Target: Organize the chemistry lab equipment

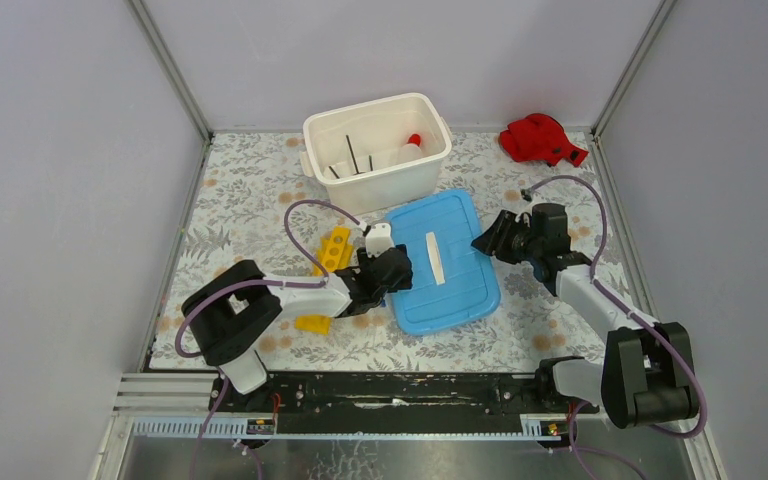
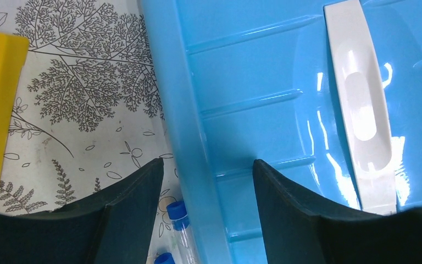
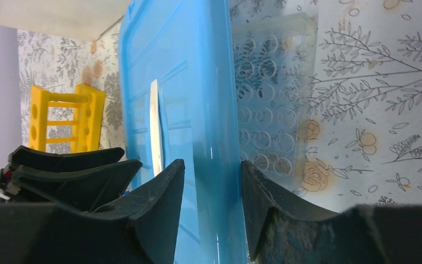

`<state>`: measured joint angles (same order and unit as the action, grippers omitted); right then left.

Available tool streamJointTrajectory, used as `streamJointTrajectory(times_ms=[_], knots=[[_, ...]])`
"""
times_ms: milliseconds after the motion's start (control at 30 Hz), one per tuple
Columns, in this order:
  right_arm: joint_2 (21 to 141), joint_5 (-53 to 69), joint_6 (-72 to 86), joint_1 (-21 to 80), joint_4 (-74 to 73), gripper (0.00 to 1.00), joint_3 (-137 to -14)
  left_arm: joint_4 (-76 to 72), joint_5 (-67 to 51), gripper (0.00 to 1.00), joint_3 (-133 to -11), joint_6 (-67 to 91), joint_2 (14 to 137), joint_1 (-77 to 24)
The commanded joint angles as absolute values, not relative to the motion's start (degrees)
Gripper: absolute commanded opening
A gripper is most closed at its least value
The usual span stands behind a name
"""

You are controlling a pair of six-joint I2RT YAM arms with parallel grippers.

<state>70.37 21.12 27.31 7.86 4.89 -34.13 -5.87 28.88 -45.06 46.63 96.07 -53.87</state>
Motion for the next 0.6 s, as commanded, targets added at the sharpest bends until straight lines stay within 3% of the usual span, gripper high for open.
streamJointTrajectory(times_ms=[0,567], knots=[[67.95,26.06,27.74,7.93,4.49,0.48,-37.81,-8.74,28.51,0.68,-44.03,47.01,95.64,-53.36],[70.37,27.19,25.67,11.74,1.83,0.43,-41.52,-13.50,25.53,0.68,-43.29,46.79,95.53,-52.75]])
